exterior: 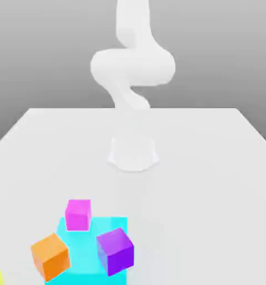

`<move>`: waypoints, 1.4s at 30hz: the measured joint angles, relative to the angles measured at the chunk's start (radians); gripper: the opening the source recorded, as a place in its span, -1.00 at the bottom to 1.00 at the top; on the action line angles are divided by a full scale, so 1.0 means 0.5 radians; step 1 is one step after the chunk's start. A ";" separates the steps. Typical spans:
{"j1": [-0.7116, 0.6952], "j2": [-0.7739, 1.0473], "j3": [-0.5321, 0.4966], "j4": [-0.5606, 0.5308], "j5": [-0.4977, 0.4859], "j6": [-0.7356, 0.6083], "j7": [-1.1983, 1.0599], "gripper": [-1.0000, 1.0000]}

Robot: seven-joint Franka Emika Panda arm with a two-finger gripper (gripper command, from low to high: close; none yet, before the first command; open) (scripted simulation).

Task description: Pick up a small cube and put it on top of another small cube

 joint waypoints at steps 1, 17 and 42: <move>-0.029 0.079 0.000 0.017 -0.004 0.013 0.044 0.00; -0.371 1.245 -0.102 0.258 -0.034 0.216 0.668 0.00; -0.678 2.678 -0.206 0.560 0.259 0.623 1.071 -1.00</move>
